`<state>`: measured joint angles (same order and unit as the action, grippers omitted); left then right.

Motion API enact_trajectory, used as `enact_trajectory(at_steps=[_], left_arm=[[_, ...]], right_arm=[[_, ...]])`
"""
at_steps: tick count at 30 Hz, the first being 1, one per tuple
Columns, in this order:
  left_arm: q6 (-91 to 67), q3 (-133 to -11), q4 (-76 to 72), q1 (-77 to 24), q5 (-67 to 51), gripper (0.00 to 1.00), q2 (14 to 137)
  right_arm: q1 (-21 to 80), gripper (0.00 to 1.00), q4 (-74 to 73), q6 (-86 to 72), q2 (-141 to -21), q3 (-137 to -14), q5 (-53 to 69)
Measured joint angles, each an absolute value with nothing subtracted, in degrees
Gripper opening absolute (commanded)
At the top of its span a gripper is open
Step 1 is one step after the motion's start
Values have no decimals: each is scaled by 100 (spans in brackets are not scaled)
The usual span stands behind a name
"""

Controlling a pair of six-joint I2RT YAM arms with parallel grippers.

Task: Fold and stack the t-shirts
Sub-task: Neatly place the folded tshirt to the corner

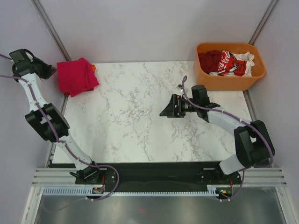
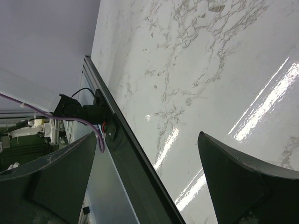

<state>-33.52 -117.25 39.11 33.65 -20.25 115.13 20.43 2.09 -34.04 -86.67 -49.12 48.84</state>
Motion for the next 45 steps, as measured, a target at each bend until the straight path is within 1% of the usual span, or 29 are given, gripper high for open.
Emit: enact_trajectory(at_steps=[4, 9, 18, 21, 24, 25, 27, 30, 31, 33, 34, 36, 37, 39, 40, 41, 45], left_arm=[[-3597, -11802, 3603, 3306, -2021, 2, 11673], [-3913, -12363, 3474, 3081, -1485, 3, 12164], [-3874, -13646, 2300, 2381, -1234, 6, 14140], [-3911, -13743, 2093, 2274, -1194, 7, 14602], [-3979, -13743, 1868, 2239, -1118, 9, 14866], [-4012, -13745, 1754, 2233, -1070, 13, 14925], [-4115, -13775, 1575, 2213, -1015, 18, 15002], [-4340, -14193, 1299, 2171, -969, 24, 15342], [-4401, -14365, 1203, 2152, -969, 32, 15498], [-4475, -14532, 958, 2119, -976, 42, 15694], [-4517, -14536, 858, 2106, -982, 55, 15718], [-4633, -14503, 707, 2099, -1061, 63, 15723], [-4700, -14457, 600, 2095, -1096, 69, 15705], [-4803, -14090, 209, 2088, -1240, 71, 15541], [-4875, -13898, 38, 2088, -1345, 77, 15447], [-4947, -13764, -95, 2088, -1431, 78, 15375], [-5308, -13496, -471, 2082, -1708, 86, 15174]], right_arm=[[2043, 98, 193, -3400, -8678, -4912, 4856], [2043, 98, -27, -3361, -8672, -4980, 4853], [2043, 98, -311, -3221, -8475, -5164, 4794], [2043, 98, -399, -3166, -8475, -5166, 4770], [2043, 98, -469, -3116, -8475, -5168, 4755], [2043, 98, -495, -3096, -8475, -5168, 4748], [2043, 98, -534, -3052, -8475, -5168, 4735], [2043, 98, -552, -3000, -8475, -5168, 4678], [2043, 98, -565, -2987, -8475, -5168, 4657], [2043, 98, -609, -2954, -8475, -5168, 4633], [2043, 98, -642, -2936, -8475, -5168, 4622], [2043, 98, -685, -2906, -8475, -5170, 4609], [2043, 98, -703, -2891, -8475, -5170, 4606], [2043, 98, -733, -2869, -8475, -5175, 4595], [2043, 98, -744, -2867, -8475, -5179, 4593], [2043, 98, -744, -2864, -8475, -5186, 4589], [2043, 98, -781, -2864, -8429, -5236, 4515]])
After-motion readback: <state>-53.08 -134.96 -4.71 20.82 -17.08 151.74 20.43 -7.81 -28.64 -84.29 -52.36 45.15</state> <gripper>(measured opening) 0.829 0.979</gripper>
